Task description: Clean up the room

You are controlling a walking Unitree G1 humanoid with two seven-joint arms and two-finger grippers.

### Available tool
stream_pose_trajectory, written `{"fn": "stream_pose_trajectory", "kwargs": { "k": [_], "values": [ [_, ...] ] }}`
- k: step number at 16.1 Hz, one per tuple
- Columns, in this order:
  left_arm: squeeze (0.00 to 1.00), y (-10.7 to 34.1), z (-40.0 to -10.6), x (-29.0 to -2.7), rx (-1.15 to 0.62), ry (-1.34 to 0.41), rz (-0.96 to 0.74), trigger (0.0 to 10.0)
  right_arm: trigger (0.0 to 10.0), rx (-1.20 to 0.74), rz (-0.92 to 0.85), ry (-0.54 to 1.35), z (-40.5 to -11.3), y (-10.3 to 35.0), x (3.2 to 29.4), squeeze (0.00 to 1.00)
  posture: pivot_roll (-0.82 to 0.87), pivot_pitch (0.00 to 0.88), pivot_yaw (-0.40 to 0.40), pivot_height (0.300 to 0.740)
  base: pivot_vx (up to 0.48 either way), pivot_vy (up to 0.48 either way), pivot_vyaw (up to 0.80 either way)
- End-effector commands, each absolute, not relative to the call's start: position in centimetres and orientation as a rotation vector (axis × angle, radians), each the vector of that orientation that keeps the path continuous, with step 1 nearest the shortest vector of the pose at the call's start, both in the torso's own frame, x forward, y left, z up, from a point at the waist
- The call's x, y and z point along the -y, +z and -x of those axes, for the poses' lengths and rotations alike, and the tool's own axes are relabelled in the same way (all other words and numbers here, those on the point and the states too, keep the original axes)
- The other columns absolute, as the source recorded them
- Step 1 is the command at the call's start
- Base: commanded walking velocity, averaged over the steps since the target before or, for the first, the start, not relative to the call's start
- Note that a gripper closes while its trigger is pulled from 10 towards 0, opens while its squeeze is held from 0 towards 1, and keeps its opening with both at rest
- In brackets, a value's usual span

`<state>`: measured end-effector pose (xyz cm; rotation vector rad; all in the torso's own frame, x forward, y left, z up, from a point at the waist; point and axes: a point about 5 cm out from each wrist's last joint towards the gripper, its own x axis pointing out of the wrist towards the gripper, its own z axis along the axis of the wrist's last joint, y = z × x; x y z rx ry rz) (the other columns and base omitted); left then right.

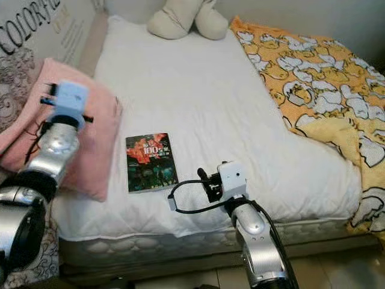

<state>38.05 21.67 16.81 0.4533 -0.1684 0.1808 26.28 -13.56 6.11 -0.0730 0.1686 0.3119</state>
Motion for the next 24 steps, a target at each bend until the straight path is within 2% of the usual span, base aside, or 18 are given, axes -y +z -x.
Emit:
{"fn": "stream_pose_trajectory", "kwargs": {
  "k": [1, 2, 5, 6, 7, 8, 9, 10, 12, 16, 17, 20, 24],
  "values": [
    [1.0, 16.9, -37.7, -20.5, 0.202, 0.124, -0.414, 10.0, 10.0, -0.185, 0.054, 0.282, -26.2, 6.0, 14.4, 0.0, -0.06, 0.023, -0.061, 0.74, 0.0, 0.0, 0.0],
    [1.0, 16.9, -37.6, -20.3, 0.213, 0.114, -0.405, 10.0, 10.0, -0.186, 0.054, 0.281, -26.3, 6.0, 14.5, 0.0, -0.06, 0.022, -0.066, 0.74, 0.0, 0.0, 0.0],
    [1.0, 18.3, -35.3, -15.8, 0.365, -0.058, -0.307, 10.0, 10.0, -0.118, 0.058, 0.22, -27.3, 7.2, 15.3, 0.0, -0.03, 0.01, -0.074, 0.74, 0.0, 0.0, 0.0],
    [1.0, 16.1, -33.6, -13.2, 0.318, -0.18, -0.186, 10.0, 10.0, -0.046, 0.038, 0.185, -27.5, 8.3, 15.4, 0.0, -0.02, 0.0, -0.069, 0.74, 0.0, 0.0, 0.0],
    [1.0, 15.1, -33.1, -12.8, 0.276, -0.198, -0.136, 10.0, 10.0, -0.029, 0.034, 0.176, -27.5, 8.6, 15.5, 0.0, -0.02, 0.0, -0.067, 0.74, 0.0, 0.0, 0.0],
    [1.0, 12.1, -31.6, -13.0, 0.152, -0.163, -0.015, 10.0, 10.0, -0.043, 0.028, 0.145, -26.9, 8.1, 16.2, 0.0, -0.02, 0.0, -0.065, 0.74, 0.0, 0.0, 0.0],
    [1.0, 11.3, -31.0, -13.1, 0.117, -0.148, 0.01, 10.0, 10.0, -0.058, 0.026, 0.13, -26.7, 7.7, 16.5, 0.0, -0.02, 0.0, -0.065, 0.74, 0.0, 0.0, 0.0],
    [0.0, 10.5, -30.6, -13.1, 0.092, -0.122, 0.001, 10.0, 10.0, -0.088, 0.023, 0.102, -26.3, 7.0, 17.2, 0.0, -0.01, 0.0, -0.057, 0.74, 0.0, 0.0, 0.0],
    [0.0, 11.1, -31.3, -12.3, 0.105, -0.133, -0.043, 10.0, 10.0, -0.078, 0.045, 0.131, -27.2, 6.9, 16.8, 0.0, -0.02, 0.0, -0.043, 0.74, 0.0, -0.232, 0.0],
    [0.0, 10.9, -31.8, -13.1, 0.067, -0.053, -0.008, 10.0, 10.0, -0.058, 0.053, 0.154, -28.4, 7.6, 16.0, 0.0, -0.05, 0.0, -0.029, 0.74, 0.065, -0.428, 0.0],
    [0.0, 10.8, -32.2, -13.9, 0.049, 0.024, -0.018, 10.0, 10.0, -0.075, 0.064, 0.191, -28.6, 7.4, 15.3, 0.0, -0.05, 0.0, -0.032, 0.74, 0.0, 0.0, 0.64],
    [0.0, 11.3, -32.6, -14.4, 0.066, 0.04, -0.058, 10.0, 10.0, -0.102, 0.058, 0.214, -28.6, 6.7, 14.9, 0.0, -0.04, 0.0, -0.038, 0.74, 0.0, 0.0, 0.55],
    [0.0, 11.5, -32.7, -15.1, 0.079, 0.051, -0.103, 10.0, 10.0, -0.127, 0.037, 0.209, -28.6, 6.1, 14.7, 0.0, -0.02, 0.0, -0.038, 0.74, 0.0, 0.0, 0.0]
  ]
}}
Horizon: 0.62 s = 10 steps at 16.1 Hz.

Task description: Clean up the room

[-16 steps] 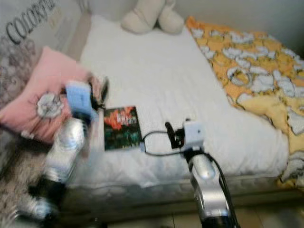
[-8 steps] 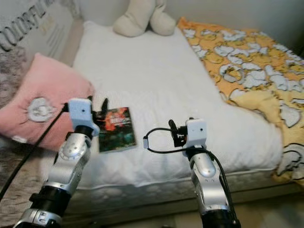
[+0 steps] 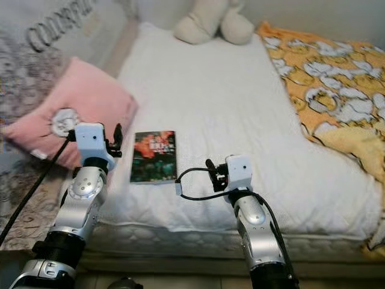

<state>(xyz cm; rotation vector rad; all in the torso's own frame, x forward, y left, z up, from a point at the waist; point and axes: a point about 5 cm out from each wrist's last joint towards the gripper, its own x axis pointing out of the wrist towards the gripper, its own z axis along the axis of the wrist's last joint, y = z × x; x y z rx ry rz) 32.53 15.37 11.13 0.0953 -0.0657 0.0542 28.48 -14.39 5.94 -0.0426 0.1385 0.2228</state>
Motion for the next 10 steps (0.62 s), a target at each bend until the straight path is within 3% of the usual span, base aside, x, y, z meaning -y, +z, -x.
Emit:
{"fn": "stream_pose_trajectory", "kwargs": {
  "k": [1, 4, 7, 10],
  "values": [
    [0.0, 11.5, -32.7, -15.1, 0.084, 0.042, -0.133, 10.0, 10.0, -0.131, 0.033, 0.205, -28.7, 6.0, 14.7, 0.0, -0.01, 0.0, -0.038, 0.74, 0.0, 0.0, 0.0],
    [0.0, 10.5, -32.6, -14.1, 0.04, -0.054, -0.157, 10.0, 10.0, -0.105, 0.044, 0.163, -28.7, 6.2, 15.1, 0.0, -0.01, 0.0, -0.038, 0.74, 0.0, 0.0, 0.0],
    [0.0, 7.2, -32.4, -9.8, -0.147, -0.313, -0.129, 10.0, 10.0, -0.062, 0.138, 0.034, -28.1, 6.8, 17.3, 0.0, -0.05, 0.0, -0.047, 0.74, 0.0, 0.0, 0.0],
    [0.0, 6.2, -33.2, -8.8, -0.226, -0.277, -0.112, 10.0, 10.0, -0.103, 0.178, 0.026, -25.5, 6.1, 19.3, 0.0, -0.1, 0.021, -0.053, 0.74, 0.0, 0.0, 0.0]
  ]
}}
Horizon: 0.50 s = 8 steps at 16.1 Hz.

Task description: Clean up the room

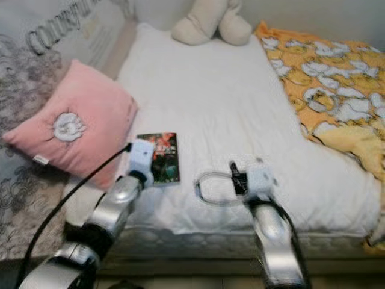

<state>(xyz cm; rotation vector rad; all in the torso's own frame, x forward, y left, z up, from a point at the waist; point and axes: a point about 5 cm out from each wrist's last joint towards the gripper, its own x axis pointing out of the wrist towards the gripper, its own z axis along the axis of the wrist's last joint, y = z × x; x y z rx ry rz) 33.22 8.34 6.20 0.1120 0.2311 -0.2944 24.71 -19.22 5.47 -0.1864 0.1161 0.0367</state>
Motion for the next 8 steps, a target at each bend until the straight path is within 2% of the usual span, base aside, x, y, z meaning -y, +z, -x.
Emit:
{"fn": "stream_pose_trajectory", "kwargs": {
  "k": [1, 3, 5, 8],
  "values": [
    [0.0, 6.4, -33.7, -8.5, -0.235, -0.26, -0.107, 10.0, 10.0, -0.191, 0.231, 0.016, -22.5, 4.1, 21.2, 0.0, -0.12, 0.04, -0.052, 0.74, 0.0, 0.0, 0.0],
    [0.0, 6.7, -34.1, -7.9, -0.229, -0.274, -0.107, 10.0, 10.0, -0.249, 0.257, -0.012, -20.6, 2.9, 22.4, 0.0, -0.14, 0.055, -0.046, 0.74, 0.0, 0.0, 0.0],
    [0.0, 6.7, -34.1, -6.9, -0.233, -0.319, -0.151, 10.0, 10.0, -0.255, 0.242, -0.031, -20.2, 2.9, 22.0, 0.0, -0.16, 0.068, -0.042, 0.74, 0.0, 0.0, 0.0],
    [0.0, 6.4, -34.3, -6.0, -0.273, -0.336, -0.207, 10.0, 10.0, -0.216, 0.224, 0.039, -20.6, 3.7, 20.1, 0.0, -0.17, 0.087, -0.046, 0.74, 0.0, 0.0, 0.0]
  ]
}}
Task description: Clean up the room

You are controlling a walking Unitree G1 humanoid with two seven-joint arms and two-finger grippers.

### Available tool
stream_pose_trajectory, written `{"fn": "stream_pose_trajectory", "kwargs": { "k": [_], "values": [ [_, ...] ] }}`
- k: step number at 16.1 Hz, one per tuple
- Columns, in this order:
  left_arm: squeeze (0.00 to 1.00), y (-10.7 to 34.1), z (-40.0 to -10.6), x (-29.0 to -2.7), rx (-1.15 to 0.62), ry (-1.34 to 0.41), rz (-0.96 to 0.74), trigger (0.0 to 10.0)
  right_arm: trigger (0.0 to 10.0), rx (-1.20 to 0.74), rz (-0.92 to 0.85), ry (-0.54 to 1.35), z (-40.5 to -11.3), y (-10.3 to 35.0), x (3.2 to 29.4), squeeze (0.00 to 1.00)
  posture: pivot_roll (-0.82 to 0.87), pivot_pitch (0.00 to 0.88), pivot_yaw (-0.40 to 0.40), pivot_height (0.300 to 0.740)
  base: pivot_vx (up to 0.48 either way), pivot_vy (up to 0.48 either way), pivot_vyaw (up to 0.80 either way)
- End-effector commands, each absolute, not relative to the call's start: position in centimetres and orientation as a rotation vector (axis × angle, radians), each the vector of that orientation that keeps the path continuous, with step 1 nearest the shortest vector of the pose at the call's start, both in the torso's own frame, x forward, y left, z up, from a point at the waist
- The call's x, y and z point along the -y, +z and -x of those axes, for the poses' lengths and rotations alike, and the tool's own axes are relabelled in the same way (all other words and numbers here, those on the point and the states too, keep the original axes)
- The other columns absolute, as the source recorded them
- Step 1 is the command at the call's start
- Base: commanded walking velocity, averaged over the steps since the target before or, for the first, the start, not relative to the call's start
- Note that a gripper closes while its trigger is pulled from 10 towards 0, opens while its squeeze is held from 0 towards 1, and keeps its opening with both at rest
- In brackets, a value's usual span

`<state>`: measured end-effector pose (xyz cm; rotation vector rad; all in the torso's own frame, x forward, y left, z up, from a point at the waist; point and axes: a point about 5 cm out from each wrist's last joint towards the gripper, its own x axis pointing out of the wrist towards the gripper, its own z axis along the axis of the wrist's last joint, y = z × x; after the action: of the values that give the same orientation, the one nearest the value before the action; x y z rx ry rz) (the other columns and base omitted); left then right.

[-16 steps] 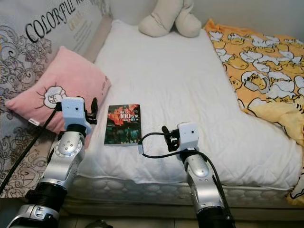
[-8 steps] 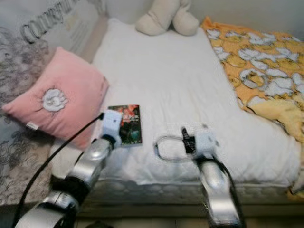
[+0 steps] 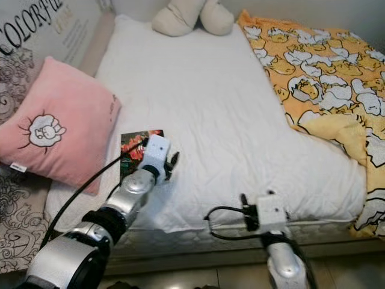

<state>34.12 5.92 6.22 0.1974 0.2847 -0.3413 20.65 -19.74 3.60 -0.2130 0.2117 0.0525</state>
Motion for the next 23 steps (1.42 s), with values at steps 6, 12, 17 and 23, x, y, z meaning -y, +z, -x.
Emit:
{"fn": "stream_pose_trajectory", "kwargs": {
  "k": [6, 12, 17, 23],
  "values": [
    [0.0, 5.6, -33.8, -4.6, -0.354, -0.386, -0.231, 10.0, 10.0, -0.295, 0.251, 0.141, -17.4, 2.6, 19.8, 0.0, -0.2, 0.159, -0.067, 0.74, 0.0, 0.0, 0.0],
    [0.0, 5.4, -33.5, -3.9, -0.383, -0.407, -0.218, 10.0, 10.0, -0.327, 0.257, 0.179, -15.1, 2.9, 19.8, 0.0, -0.23, 0.205, -0.069, 0.74, 0.0, 0.0, 0.0],
    [0.0, 4.8, -33.2, -4.1, -0.411, -0.389, -0.251, 10.0, 10.0, -0.347, 0.266, 0.194, -14.4, 3.1, 19.8, 0.0, -0.24, 0.216, -0.079, 0.74, 0.0, 0.0, 0.0],
    [0.0, 4.1, -33.6, -7.5, -0.449, -0.246, -0.354, 10.0, 10.0, -0.351, 0.275, 0.21, -14.8, 3.2, 19.5, 0.0, -0.23, 0.209, -0.084, 0.74, 0.0, 0.0, 0.0]
  ]
}}
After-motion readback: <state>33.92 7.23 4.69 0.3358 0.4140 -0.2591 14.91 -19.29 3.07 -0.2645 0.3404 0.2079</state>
